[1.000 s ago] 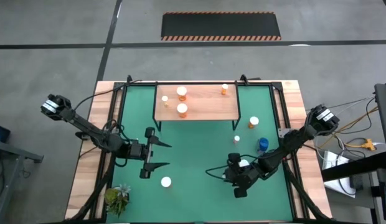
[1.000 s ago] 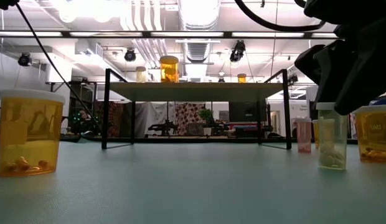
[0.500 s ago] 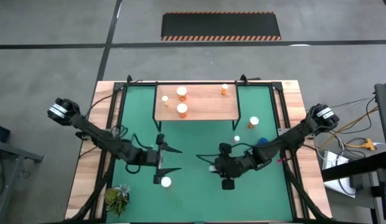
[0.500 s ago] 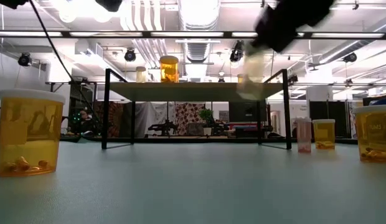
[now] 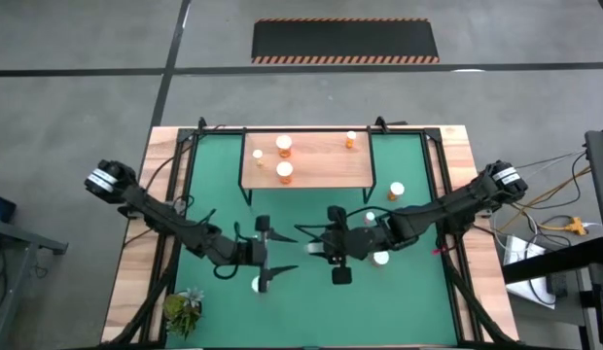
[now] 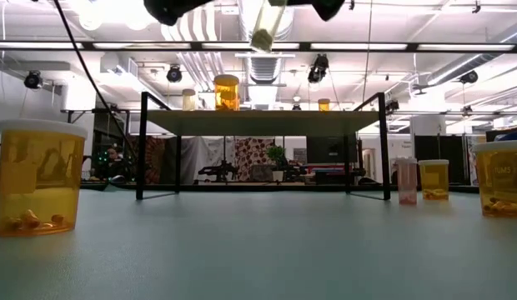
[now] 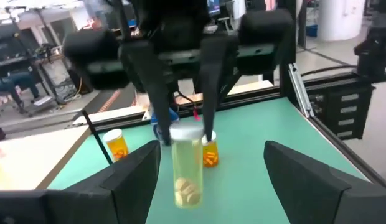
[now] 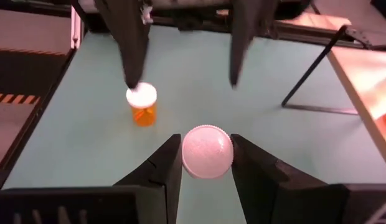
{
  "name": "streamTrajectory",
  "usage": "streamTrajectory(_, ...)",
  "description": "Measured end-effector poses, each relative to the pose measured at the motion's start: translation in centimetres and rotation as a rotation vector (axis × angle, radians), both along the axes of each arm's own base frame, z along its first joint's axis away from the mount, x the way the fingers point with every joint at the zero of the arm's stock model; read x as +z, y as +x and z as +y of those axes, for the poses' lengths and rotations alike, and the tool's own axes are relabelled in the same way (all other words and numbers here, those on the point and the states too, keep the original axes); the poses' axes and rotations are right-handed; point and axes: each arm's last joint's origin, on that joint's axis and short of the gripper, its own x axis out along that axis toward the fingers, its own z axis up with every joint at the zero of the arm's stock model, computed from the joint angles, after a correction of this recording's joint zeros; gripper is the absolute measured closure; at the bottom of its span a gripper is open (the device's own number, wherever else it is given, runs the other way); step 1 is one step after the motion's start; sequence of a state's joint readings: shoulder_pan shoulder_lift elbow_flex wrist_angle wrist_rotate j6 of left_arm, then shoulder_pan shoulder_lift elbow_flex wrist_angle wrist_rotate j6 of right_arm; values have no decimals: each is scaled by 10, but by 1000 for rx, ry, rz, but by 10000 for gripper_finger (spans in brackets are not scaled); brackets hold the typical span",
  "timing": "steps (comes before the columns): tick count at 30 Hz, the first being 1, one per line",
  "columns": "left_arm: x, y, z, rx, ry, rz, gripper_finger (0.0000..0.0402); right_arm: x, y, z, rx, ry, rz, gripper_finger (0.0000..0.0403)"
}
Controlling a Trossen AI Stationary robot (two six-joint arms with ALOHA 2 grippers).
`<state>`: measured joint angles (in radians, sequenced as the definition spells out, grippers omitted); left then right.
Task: Pick and place medicine bottles onto shelf by color
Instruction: Put the small green pill bottle on the shelf
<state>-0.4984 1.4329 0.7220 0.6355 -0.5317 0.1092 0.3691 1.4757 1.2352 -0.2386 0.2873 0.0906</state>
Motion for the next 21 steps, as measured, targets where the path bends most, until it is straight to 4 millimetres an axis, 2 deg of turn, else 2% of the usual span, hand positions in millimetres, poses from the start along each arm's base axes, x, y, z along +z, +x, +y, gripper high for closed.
streamTrajectory(7, -15, 14, 14, 69, -54, 41, 132, 9, 3, 0, 13, -16, -36, 292)
streamTrajectory(14, -17, 24, 11, -12, -53, 52, 132, 13, 5, -4, 21, -42, -48, 292)
streamTrajectory(18, -15, 15, 15, 13, -27, 106, 132, 13, 7, -10, 1, -41, -49, 292)
streamTrajectory(21, -3, -1, 23, 52, 2, 178, 132, 19, 8, -15, -19, -38, -36, 292)
